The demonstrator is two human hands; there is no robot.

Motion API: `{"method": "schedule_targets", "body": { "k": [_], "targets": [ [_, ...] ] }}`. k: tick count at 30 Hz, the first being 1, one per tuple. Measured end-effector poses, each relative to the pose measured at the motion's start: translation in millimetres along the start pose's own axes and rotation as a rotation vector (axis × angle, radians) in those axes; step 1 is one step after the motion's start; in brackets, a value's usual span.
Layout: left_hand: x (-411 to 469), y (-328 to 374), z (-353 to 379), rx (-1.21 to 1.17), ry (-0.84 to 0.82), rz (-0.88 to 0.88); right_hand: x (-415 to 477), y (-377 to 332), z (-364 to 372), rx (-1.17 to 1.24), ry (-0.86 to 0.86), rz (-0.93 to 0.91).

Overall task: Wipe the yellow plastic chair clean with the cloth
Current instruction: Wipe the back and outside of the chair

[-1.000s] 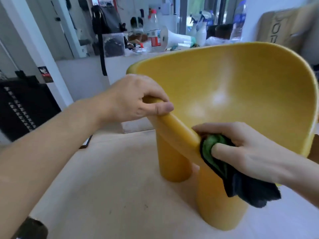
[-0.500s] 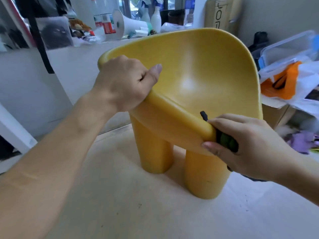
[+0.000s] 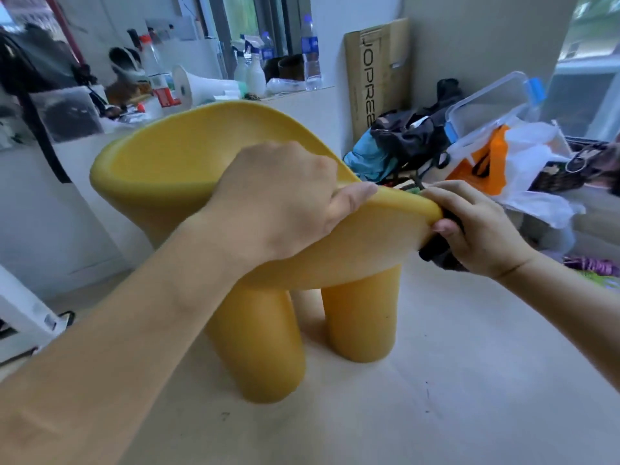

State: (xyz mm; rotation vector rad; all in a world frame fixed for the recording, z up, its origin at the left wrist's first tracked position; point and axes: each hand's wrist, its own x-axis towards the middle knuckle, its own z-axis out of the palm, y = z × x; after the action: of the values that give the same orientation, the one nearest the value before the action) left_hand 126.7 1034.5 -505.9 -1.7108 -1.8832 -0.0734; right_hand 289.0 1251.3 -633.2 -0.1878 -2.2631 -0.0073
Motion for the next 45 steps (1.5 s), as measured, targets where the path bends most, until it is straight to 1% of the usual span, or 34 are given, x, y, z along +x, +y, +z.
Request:
{"method": "schedule_targets", "body": {
  "k": [2, 5, 6, 7, 9, 10, 11, 14, 15, 16, 18, 19, 20, 21, 23, 24, 26, 28, 30, 31, 32, 33, 34, 36, 39, 41, 43, 45],
  "targets": [
    [24.5, 18.5, -0.4, -0.004, -0.075, 0.004, -7.2, 25.3, 3.8, 0.022, 0.012, 0.143],
    [61.3, 46.4, 2.6, 0.03, -0.148, 0.007, -13.8, 47.1, 12.2, 0.113, 0.076, 0.422],
    [73.8, 57.3, 3.6, 0.042, -0.153, 0.0, -13.6, 50.3, 15.6, 0.189, 0.144, 0.55],
    [86.5, 68.4, 4.0, 0.048, -0.155, -0.015, -10.0, 49.9, 17.2, 0.297, 0.256, 0.721],
    [111.6, 88.3, 6.3, 0.039, -0.165, -0.06, 3.6, 42.6, 17.1, 0.639, 0.564, 1.144],
    [123.9, 96.1, 7.8, 0.028, -0.178, -0.073, 8.8, 39.9, 16.4, 0.798, 0.648, 1.31],
    [135.9, 101.8, 9.3, 0.008, -0.2, -0.079, 11.6, 37.0, 15.9, 0.91, 0.673, 1.376],
    [164.3, 104.5, 12.1, -0.101, -0.301, -0.105, 10.4, 31.8, 13.8, 1.218, 0.661, 1.347],
    [168.7, 101.7, 10.0, -0.144, -0.352, -0.114, 8.2, 31.4, 10.8, 1.254, 0.635, 1.301],
    [171.2, 95.6, 6.8, -0.196, -0.408, -0.117, 5.5, 31.7, 6.7, 1.222, 0.584, 1.234],
    [164.3, 80.6, -3.3, -0.335, -0.52, -0.166, 2.6, 30.9, -2.6, 1.005, 0.48, 1.075],
    [156.4, 73.1, -8.5, -0.401, -0.558, -0.193, 1.3, 30.9, -7.1, 0.891, 0.504, 1.006],
    [147.5, 67.2, -11.7, -0.437, -0.572, -0.2, 0.5, 32.4, -7.0, 0.814, 0.575, 0.969],
    [138.5, 63.6, -11.9, -0.446, -0.564, -0.194, -0.4, 32.5, -5.0, 0.789, 0.668, 0.95],
    [124.6, 65.1, -7.3, -0.423, -0.485, -0.168, 2.5, 29.6, 6.5, 0.841, 0.823, 0.97],
    [122.4, 67.7, -4.5, -0.391, -0.436, -0.153, 5.2, 29.1, 15.4, 0.911, 0.865, 0.992],
    [122.4, 73.6, -2.4, -0.314, -0.386, -0.149, 9.1, 32.1, 34.5, 1.055, 0.865, 1.08],
    [121.8, 76.7, -3.7, -0.285, -0.369, -0.156, 3.8, 41.1, 53.0, 1.164, 0.775, 1.243],
    [118.9, 79.7, -4.0, -0.275, -0.354, -0.15, -7.6, 50.5, 73.9, 1.336, 0.612, 1.422],
    [117.3, 81.1, -3.9, -0.266, -0.352, -0.146, -13.8, 51.5, 84.3, 1.389, 0.501, 1.474],
    [116.7, 82.0, -3.7, -0.259, -0.35, -0.146, -16.8, 49.0, 90.6, 1.391, 0.415, 1.502],
    [117.2, 81.9, -3.7, -0.256, -0.353, -0.15, -16.1, 46.3, 94.1, 1.356, 0.373, 1.509],
    [118.2, 81.1, -4.0, -0.253, -0.359, -0.16, -10.7, 43.8, 92.5, 1.269, 0.389, 1.506],
    [123.6, 80.3, -3.3, -0.251, -0.38, -0.194, 3.3, 42.3, 75.5, 1.064, 0.499, 1.46],
    [144.5, 87.1, 5.8, -0.176, -0.397, -0.219, 22.0, 44.9, 33.8, 0.844, 0.599, 1.254],
    [157.6, 94.1, 12.8, -0.122, -0.4, -0.182, 27.6, 42.6, 18.2, 0.75, 0.674, 1.098],
    [163.0, 95.2, 16.8, -0.116, -0.391, -0.141, 29.0, 41.8, 18.3, 0.781, 0.823, 1.022],
    [158.0, 90.1, 14.5, -0.155, -0.385, -0.125, 26.1, 45.8, 28.2, 0.918, 0.986, 1.039]
  ]
}}
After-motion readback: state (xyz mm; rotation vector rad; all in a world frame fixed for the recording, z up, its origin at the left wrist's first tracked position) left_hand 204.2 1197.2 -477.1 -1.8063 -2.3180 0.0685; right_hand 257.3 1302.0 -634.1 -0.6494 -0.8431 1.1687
